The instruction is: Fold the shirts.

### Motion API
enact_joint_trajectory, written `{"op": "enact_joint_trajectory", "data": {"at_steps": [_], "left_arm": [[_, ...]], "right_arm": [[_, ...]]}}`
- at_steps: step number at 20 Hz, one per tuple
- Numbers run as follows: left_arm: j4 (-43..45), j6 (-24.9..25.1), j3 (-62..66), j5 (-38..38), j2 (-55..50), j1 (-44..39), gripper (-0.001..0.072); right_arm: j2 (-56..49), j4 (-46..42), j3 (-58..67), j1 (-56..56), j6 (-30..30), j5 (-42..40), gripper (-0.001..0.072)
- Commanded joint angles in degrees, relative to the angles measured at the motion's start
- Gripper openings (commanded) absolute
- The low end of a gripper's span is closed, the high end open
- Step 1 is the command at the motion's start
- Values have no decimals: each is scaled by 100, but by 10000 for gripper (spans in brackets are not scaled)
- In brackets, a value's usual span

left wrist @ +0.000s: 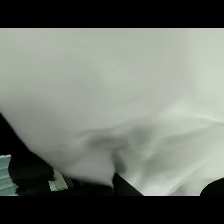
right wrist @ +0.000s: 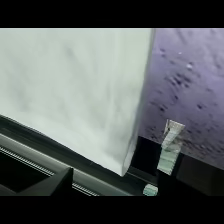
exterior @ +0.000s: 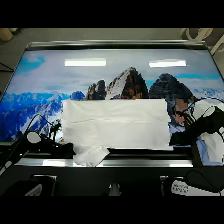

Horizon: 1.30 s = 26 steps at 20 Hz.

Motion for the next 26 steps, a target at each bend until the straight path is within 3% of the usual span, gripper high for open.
{"op": "enact_joint_trajectory", "data": {"at_steps": [1, 5, 9, 10, 13, 21, 26], "left_arm": [[52, -20, 2, 210, 155, 0, 28], [50, -44, 2, 210, 372, 0, 28], [48, -61, 2, 214, 487, 2, 28], [48, -61, 2, 214, 496, 2, 28], [50, -59, 2, 216, 496, 2, 28], [179, 2, 920, -50, 859, 92, 26], [179, 2, 1740, -46, 627, 474, 25]], "right_arm": [[7, -7, -249, 4, 2, -278, 554], [2, 339, -481, 4, 107, -614, 543], [2, 345, -562, 4, 236, -730, 438], [2, 345, -562, 4, 247, -732, 300], [2, 348, -560, 4, 282, -721, 19], [9, 743, 96, 4, -177, -463, 15], [2, 1513, 1189, 131, 24, -1327, 14]]}}
